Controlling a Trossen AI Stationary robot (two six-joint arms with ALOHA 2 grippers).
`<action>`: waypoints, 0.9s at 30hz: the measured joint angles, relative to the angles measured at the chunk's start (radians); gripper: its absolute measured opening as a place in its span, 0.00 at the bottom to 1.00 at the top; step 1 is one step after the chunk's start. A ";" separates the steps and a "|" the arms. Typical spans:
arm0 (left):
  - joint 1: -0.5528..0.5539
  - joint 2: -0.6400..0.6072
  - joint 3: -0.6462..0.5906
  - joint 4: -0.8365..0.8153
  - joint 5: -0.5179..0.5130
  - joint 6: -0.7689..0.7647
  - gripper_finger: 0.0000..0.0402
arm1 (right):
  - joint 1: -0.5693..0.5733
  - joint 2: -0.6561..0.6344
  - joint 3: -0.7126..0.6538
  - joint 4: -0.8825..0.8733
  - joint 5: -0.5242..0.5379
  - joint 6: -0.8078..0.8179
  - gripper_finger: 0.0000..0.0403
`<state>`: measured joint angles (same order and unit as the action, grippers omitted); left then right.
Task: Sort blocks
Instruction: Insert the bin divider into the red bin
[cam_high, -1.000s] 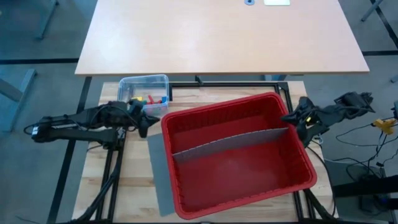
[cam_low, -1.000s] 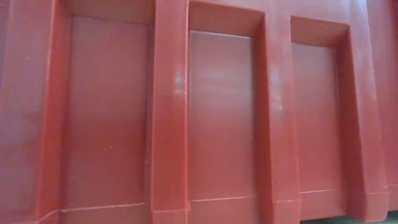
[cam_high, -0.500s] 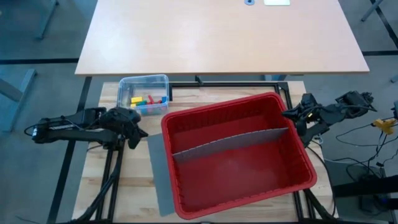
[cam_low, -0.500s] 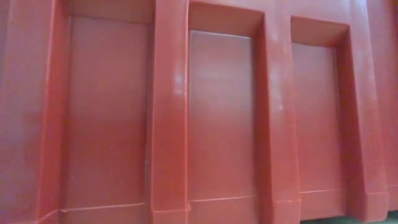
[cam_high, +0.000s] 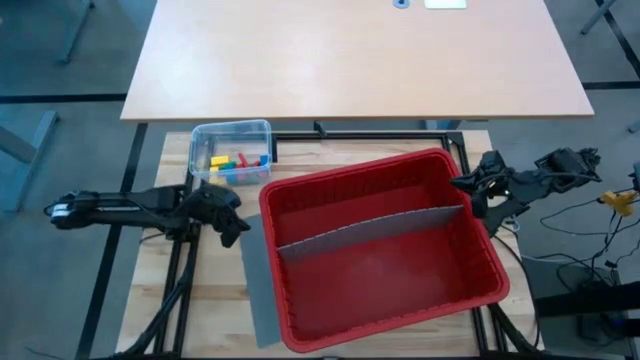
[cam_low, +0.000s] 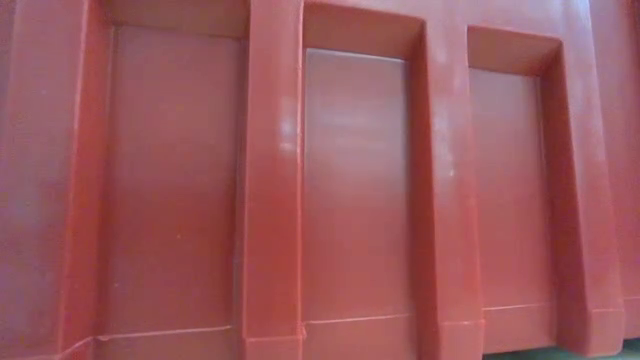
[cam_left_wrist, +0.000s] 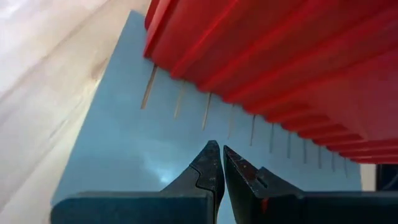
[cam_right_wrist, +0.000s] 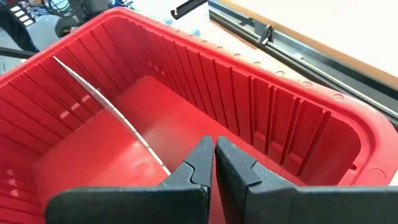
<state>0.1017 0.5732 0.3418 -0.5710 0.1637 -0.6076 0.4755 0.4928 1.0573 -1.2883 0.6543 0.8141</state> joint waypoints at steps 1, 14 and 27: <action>0.000 0.010 -0.016 0.011 0.010 -0.004 0.00 | 0.000 0.001 0.000 0.001 0.001 0.000 0.00; 0.000 0.178 -0.086 0.135 0.020 0.127 0.00 | 0.000 0.001 0.000 0.006 0.009 0.000 0.00; 0.002 0.484 -0.102 0.329 0.093 0.173 0.00 | 0.000 0.001 -0.001 0.010 0.028 0.011 0.00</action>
<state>0.1032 1.0572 0.2400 -0.2416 0.2571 -0.4348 0.4755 0.4942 1.0565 -1.2786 0.6827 0.8251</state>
